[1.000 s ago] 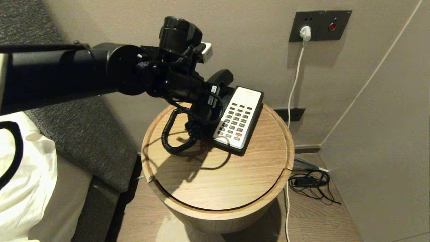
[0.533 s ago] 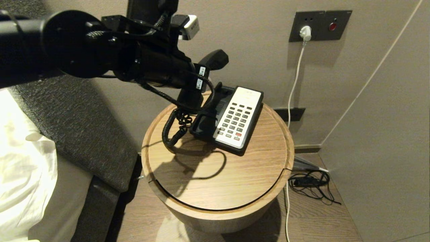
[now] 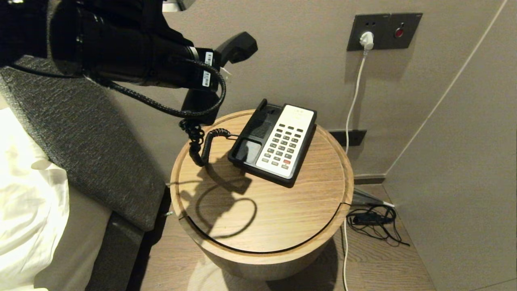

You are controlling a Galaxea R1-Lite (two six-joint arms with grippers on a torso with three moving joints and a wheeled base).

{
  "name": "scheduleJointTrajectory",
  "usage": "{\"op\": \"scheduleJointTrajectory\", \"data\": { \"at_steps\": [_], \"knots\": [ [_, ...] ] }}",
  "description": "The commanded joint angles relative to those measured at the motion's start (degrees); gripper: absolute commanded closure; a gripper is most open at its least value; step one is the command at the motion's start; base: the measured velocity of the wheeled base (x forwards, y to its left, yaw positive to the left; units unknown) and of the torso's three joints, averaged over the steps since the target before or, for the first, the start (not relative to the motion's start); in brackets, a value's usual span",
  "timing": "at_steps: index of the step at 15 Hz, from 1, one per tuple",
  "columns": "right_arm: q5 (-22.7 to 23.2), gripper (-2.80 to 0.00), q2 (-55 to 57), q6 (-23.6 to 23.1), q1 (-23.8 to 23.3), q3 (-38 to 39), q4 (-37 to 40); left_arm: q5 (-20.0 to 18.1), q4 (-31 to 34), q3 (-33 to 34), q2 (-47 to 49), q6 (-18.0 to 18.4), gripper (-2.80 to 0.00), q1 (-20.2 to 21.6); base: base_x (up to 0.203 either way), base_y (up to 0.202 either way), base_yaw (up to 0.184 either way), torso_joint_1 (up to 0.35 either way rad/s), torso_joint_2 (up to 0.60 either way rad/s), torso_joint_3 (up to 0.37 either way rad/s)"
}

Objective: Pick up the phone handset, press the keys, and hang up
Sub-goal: Dial the number

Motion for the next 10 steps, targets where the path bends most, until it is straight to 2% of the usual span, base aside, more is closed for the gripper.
{"op": "scheduleJointTrajectory", "data": {
  "at_steps": [1, 3, 4, 5, 7, 10],
  "knots": [
    [0.33, 0.00, 26.06, 1.39, 2.70, -13.32, 1.96, -0.04, 0.18, 0.07, -1.55, -0.02, 0.00, 1.12, 0.000, 0.000, 0.000, 0.000, 0.00, 0.000],
    [0.64, 0.00, 41.19, 2.17, 7.74, -21.91, 2.96, -0.07, 0.13, -0.44, -1.74, -0.02, 0.00, 2.17, 0.000, 0.000, 0.000, 0.000, 0.00, 0.000],
    [0.79, -1.08, 47.30, 2.42, 11.12, -25.02, 3.51, -0.16, 0.02, -0.57, -1.78, -0.02, 0.00, 3.39, 0.000, 0.000, 0.000, 0.000, 0.00, 0.000],
    [0.95, -2.80, 51.89, 2.63, 14.49, -27.13, 3.95, -0.37, 0.00, -0.48, -1.86, -0.09, 0.00, 4.31, 0.000, 0.000, 0.000, 0.000, 0.00, 0.000],
    [1.23, -2.80, 60.25, 4.20, 21.77, -31.74, 4.08, -0.73, 0.14, -0.49, -2.39, -0.33, 0.00, 5.69, 0.000, 0.000, 0.000, 0.000, 0.00, 0.000],
    [1.11, -2.80, 69.39, 7.62, 27.92, -42.55, 4.18, -0.75, 0.19, -0.33, -3.24, -0.37, 0.00, 7.61, 0.000, 0.000, 0.000, 0.000, 0.00, 0.000]
  ]
}}
